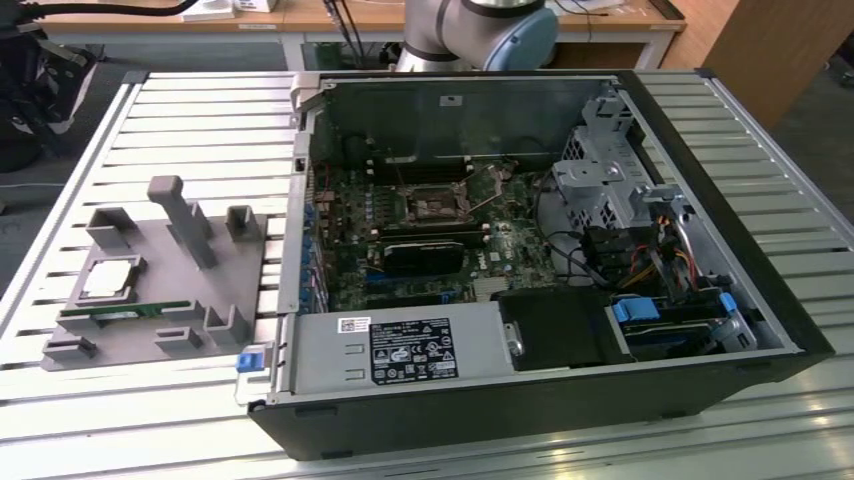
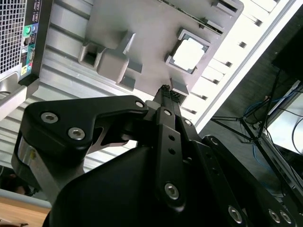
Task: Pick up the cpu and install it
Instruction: 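Reach for the cpu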
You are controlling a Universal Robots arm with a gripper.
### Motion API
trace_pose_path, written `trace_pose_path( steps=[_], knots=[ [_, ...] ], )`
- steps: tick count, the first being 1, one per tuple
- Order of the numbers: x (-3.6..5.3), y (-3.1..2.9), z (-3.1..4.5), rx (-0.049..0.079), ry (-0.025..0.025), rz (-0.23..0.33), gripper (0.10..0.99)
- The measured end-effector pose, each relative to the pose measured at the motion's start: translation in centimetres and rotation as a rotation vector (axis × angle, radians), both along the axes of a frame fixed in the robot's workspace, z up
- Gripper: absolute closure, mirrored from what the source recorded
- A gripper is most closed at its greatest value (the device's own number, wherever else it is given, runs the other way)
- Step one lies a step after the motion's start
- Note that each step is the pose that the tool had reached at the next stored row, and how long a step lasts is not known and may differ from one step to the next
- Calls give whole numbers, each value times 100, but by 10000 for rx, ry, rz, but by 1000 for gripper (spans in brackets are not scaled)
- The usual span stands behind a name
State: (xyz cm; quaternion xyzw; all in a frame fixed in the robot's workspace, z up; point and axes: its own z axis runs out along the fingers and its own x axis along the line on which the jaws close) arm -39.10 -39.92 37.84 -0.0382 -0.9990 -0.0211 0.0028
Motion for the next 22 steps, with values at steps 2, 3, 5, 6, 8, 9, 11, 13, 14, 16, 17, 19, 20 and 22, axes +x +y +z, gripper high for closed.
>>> trace_pose_path(
  steps=[2,3,5,6,8,9,11,13,14,16,17,19,20,22],
  knots=[
    [-28,0,-1,1,-1,0,980],
    [-42,0,-1,0,-1,0,980],
    [-72,0,-1,0,0,0,980],
    [-85,0,-2,0,0,0,980],
    [-112,0,-2,0,0,-1,980],
    [-126,0,-3,0,0,-1,980],
    [-154,0,-4,0,-1,0,980],
    [-180,0,-5,1,-1,0,980],
    [-192,0,-5,0,0,0,980],
    [-217,0,-7,1,-1,0,980],
    [-229,0,-7,0,-1,0,980],
    [-252,0,-9,0,0,-1,980],
    [-265,0,-9,0,0,0,980],
    [-293,0,-12,0,0,0,980]
  ],
)
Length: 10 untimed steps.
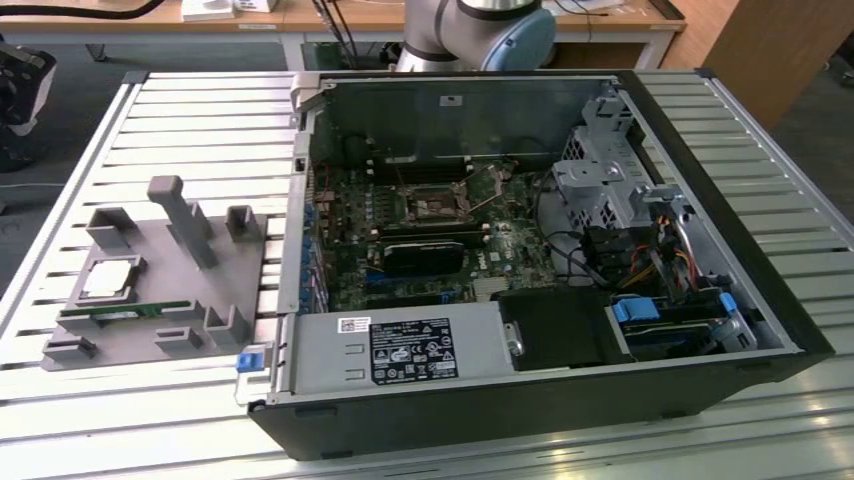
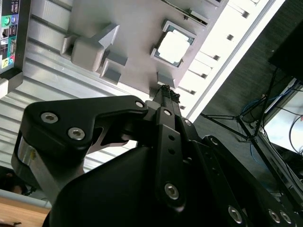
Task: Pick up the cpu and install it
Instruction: 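Reach for the cpu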
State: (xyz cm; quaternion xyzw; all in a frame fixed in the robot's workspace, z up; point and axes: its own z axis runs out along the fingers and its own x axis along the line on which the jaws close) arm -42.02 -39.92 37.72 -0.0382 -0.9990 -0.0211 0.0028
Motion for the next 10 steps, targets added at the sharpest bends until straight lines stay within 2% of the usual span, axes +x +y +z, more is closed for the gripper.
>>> trace_pose_path(
  steps=[10],
  knots=[
    [-147,0,-22,0,0,0,980]
  ],
)
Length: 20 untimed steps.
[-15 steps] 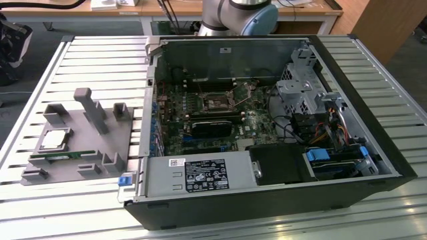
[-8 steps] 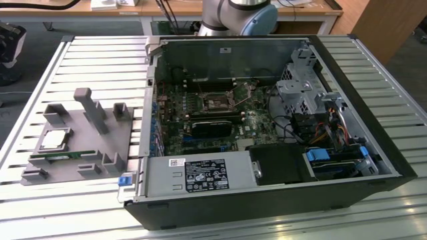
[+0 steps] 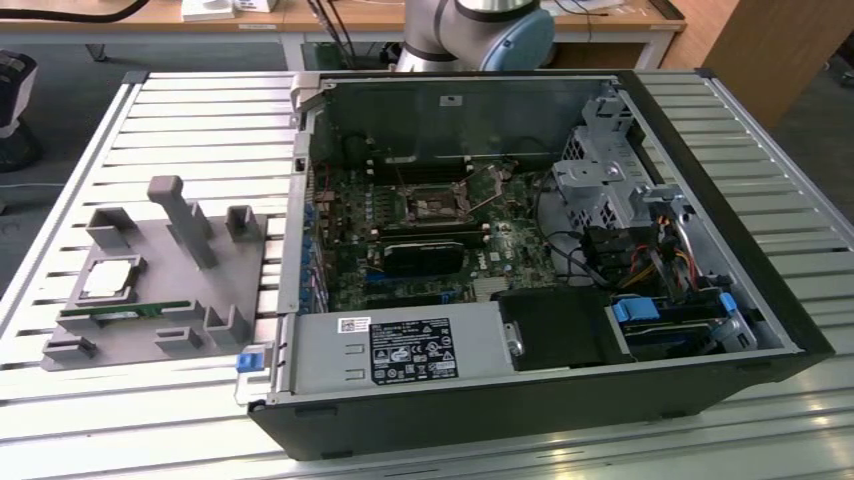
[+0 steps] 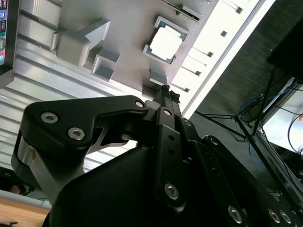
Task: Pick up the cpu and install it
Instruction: 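Reach for the cpu, then pick up the cpu and move it towards the insertion slot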
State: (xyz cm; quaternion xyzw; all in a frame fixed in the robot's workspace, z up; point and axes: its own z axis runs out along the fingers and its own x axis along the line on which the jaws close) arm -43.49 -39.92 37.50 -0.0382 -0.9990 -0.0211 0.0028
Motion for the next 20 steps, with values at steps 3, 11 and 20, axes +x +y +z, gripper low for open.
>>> trace_pose_path(
  steps=[3,11,20],
  knots=[
    [-19,0,-6,1,-1,1,980],
    [-30,1,-25,-1,54,-1,980],
    [-29,-22,-63,119,15,0,980]
  ],
)
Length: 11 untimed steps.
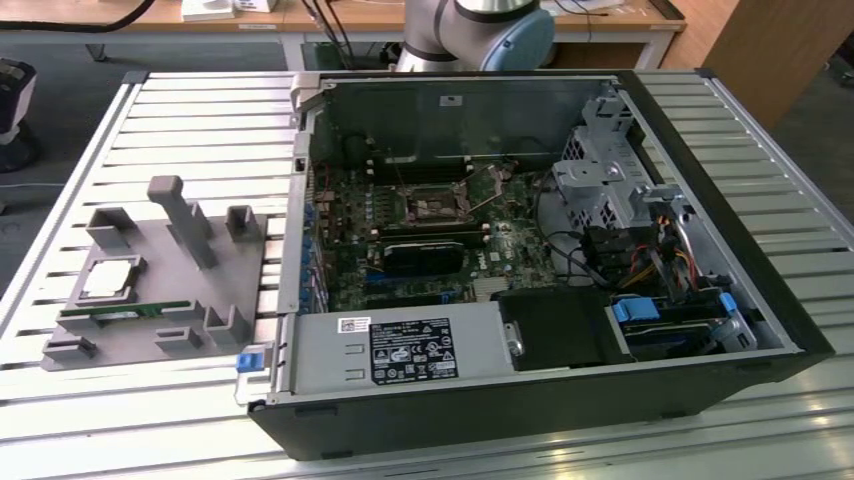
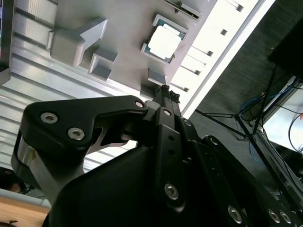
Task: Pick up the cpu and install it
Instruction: 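Pick up the cpu and move it towards the insertion slot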
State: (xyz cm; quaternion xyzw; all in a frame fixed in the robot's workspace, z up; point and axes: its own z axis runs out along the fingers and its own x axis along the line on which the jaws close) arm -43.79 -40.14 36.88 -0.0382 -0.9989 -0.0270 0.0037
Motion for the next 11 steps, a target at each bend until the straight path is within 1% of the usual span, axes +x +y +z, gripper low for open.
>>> trace_pose_path(
  steps=[9,11],
  knots=[
    [1,-5,-75,96,6,0,980],
    [0,-7,-89,100,6,0,980]
  ],
)
